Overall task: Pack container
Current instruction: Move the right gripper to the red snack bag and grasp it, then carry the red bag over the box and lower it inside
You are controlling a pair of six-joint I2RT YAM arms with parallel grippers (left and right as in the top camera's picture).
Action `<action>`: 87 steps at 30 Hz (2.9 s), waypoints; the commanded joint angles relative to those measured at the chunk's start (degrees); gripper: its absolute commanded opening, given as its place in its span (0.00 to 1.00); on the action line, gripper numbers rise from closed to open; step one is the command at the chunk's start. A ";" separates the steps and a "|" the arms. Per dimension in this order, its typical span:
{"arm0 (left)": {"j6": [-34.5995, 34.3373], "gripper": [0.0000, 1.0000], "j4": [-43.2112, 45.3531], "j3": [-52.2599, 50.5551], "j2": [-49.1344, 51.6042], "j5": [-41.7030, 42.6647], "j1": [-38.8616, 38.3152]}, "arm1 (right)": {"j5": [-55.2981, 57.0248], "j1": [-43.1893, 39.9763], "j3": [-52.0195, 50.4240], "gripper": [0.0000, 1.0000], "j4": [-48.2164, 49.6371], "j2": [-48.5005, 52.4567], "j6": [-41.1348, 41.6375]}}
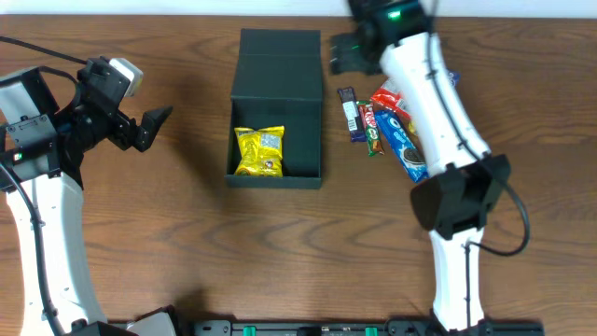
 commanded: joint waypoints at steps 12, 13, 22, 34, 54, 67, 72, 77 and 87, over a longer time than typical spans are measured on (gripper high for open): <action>-3.02 0.95 2.21 0.35 0.50 0.87 0.13 | -1.25 -7.91 -0.13 0.89 5.88 11.63 8.13; -3.52 0.95 2.69 0.35 0.50 0.87 0.13 | -0.52 -7.96 -0.13 0.89 5.70 11.82 8.59; -3.89 0.95 3.58 0.35 0.50 0.87 0.13 | 1.60 -9.42 -0.15 0.86 4.39 14.32 12.46; -4.52 0.95 4.61 0.35 0.50 0.85 0.13 | 1.36 -10.40 -0.15 0.74 4.13 18.60 12.41; -4.52 0.95 4.63 0.35 0.50 0.83 0.13 | 0.11 -10.40 1.60 0.01 3.43 17.97 11.23; -4.52 0.95 4.63 0.35 0.50 0.83 0.13 | 1.60 -8.33 17.35 0.01 -2.27 12.13 7.74; -4.52 0.95 5.11 0.35 0.50 0.83 0.13 | 1.84 -6.40 19.32 0.01 -4.74 9.68 6.64; -4.55 0.95 5.55 0.35 0.50 0.83 0.13 | 2.91 -4.90 19.37 0.01 -6.71 8.33 6.08; -5.40 0.95 6.08 0.35 0.50 0.85 0.13 | 2.60 1.73 19.45 0.01 -13.64 7.15 5.66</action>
